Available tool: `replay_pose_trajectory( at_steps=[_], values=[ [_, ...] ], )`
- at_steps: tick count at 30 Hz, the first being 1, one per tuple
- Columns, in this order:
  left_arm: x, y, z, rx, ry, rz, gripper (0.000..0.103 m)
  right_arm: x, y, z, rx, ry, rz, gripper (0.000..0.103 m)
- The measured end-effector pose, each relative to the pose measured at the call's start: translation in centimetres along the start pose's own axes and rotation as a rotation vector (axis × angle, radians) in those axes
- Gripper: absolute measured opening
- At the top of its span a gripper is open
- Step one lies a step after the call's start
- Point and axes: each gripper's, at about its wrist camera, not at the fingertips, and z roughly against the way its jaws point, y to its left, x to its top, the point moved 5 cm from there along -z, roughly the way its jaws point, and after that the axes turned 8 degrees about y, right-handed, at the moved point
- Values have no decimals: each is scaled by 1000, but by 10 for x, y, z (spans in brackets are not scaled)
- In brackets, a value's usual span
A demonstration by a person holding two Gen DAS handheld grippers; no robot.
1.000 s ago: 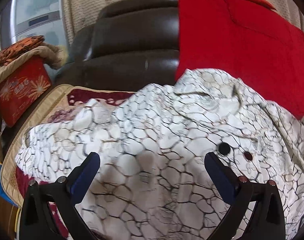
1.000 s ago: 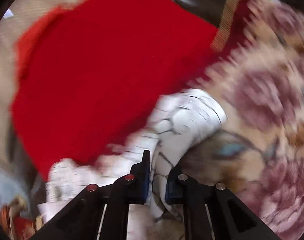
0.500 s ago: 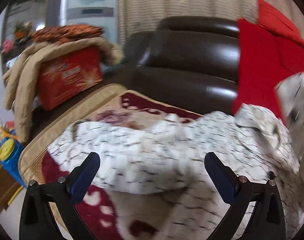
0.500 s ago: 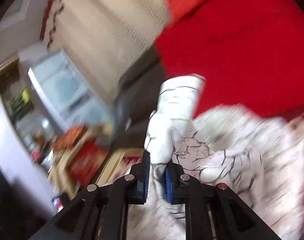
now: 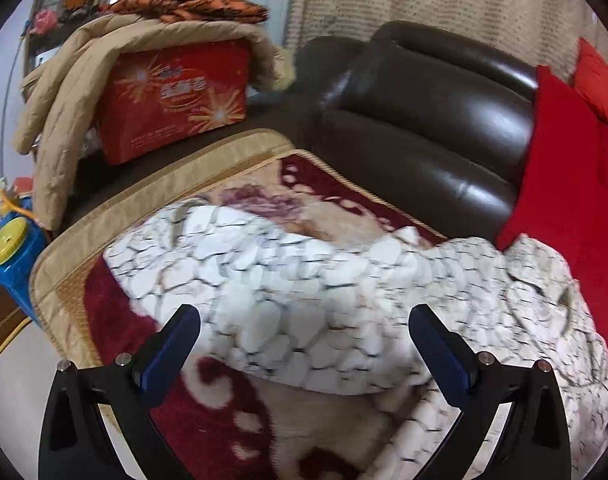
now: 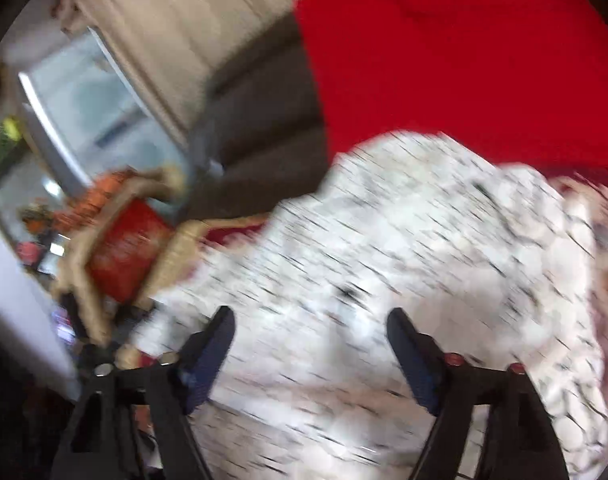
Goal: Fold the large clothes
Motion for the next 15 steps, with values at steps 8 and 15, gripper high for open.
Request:
replay_pose_trajectory(
  at_steps=[8,15],
  values=[
    [10,96,-23,112,81,243,103,-26,-42,-62,-160,270,-49,58],
    [12,174,-45,103,129,452,103,-3,-30,-18,-4,17,-29,66]
  ],
)
